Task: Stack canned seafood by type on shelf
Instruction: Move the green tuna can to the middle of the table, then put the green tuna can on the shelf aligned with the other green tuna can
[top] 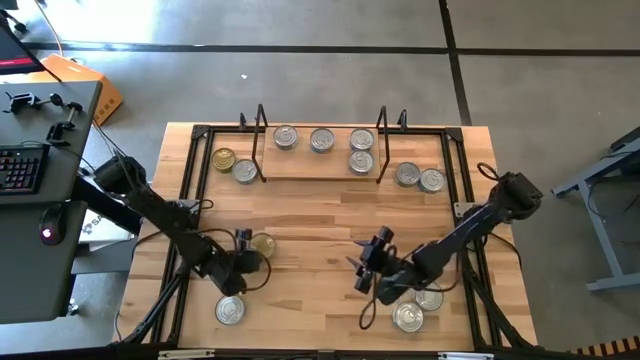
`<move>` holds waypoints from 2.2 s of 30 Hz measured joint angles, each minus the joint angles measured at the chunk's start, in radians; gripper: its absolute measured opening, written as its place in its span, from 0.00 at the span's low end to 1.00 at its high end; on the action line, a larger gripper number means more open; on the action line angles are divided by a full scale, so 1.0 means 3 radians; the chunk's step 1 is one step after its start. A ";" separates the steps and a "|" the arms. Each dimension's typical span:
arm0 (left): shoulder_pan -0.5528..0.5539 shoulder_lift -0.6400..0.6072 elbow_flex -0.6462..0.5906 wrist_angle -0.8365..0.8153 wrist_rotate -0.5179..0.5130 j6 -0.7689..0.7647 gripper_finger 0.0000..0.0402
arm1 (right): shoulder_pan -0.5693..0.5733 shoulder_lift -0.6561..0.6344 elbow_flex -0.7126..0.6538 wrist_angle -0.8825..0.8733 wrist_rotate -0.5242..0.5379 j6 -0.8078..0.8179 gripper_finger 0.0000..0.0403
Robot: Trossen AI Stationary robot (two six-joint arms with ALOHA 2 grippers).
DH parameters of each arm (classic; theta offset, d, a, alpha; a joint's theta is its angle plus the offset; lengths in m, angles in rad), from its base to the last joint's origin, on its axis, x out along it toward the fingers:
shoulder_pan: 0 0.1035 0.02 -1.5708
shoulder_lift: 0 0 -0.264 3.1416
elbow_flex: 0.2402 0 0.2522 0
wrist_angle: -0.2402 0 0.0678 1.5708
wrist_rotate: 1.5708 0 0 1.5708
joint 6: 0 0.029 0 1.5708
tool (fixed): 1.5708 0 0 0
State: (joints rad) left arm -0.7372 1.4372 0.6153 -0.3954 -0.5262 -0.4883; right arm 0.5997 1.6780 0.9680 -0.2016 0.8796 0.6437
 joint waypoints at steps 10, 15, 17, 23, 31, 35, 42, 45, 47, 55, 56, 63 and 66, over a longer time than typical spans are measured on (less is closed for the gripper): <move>0.0348 0.0008 -0.0004 0.0769 0.0008 0.1014 0.00 | -0.0342 0.0265 0.0000 0.0315 -0.0513 -0.0254 0.55; 0.0632 0.0006 -0.0004 0.1168 0.0280 0.1536 0.00 | -0.0360 0.0302 0.0000 0.0340 -0.0520 -0.0255 0.55; 0.0721 0.0005 -0.0004 0.1236 0.0398 0.1638 0.00 | -0.0330 0.0294 0.0000 0.0339 -0.0498 -0.0256 0.55; 0.0887 -0.0001 -0.0003 0.1236 0.0703 0.1622 0.04 | -0.0263 0.0291 0.0000 0.0341 -0.0486 -0.0256 0.55; 0.0904 -0.0153 0.0026 0.0509 0.0876 0.1041 0.21 | -0.0243 0.0291 0.0000 0.0340 -0.0476 -0.0237 0.55; 0.0903 -0.0477 0.0135 -0.0531 0.0697 0.0438 0.25 | -0.0243 0.0289 0.0000 0.0340 -0.0470 -0.0229 0.55; 0.0858 -0.1103 0.0045 -0.1273 -0.0052 -0.0327 0.23 | -0.0183 0.0206 0.0001 0.0037 -0.0556 -0.0159 0.55; 0.0853 -0.1203 -0.0046 -0.1019 -0.0241 -0.0413 0.22 | -0.0014 -0.0024 0.0091 -0.0591 -0.0879 0.0352 0.55; 0.0852 -0.1206 -0.0105 -0.0744 -0.0338 -0.0406 0.22 | 0.0124 -0.0170 0.0184 -0.1084 -0.1173 0.0850 0.55; 0.0852 -0.1028 -0.0495 0.1037 -0.0391 0.0356 0.22 | 0.0779 -0.0449 0.0304 -0.2532 -0.2173 0.3099 0.55; 0.0853 -0.0986 -0.0533 0.1217 -0.0388 0.0429 0.22 | 0.0842 -0.0447 0.0300 -0.2715 -0.2086 0.3323 0.55; 0.0853 -0.0669 -0.0593 0.1794 -0.0380 0.0736 0.22 | 0.0696 -0.0431 -0.0017 -0.2956 -0.1109 0.4059 0.55; 0.0853 -0.0554 -0.0592 0.1892 -0.0377 0.0770 0.22 | 0.0314 -0.0430 -0.0141 -0.3019 -0.0910 0.4121 0.55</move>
State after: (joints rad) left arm -0.4812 1.2710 0.4377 0.1721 -0.6393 -0.2573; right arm 0.6939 1.5490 0.9256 -1.1072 0.6067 1.8800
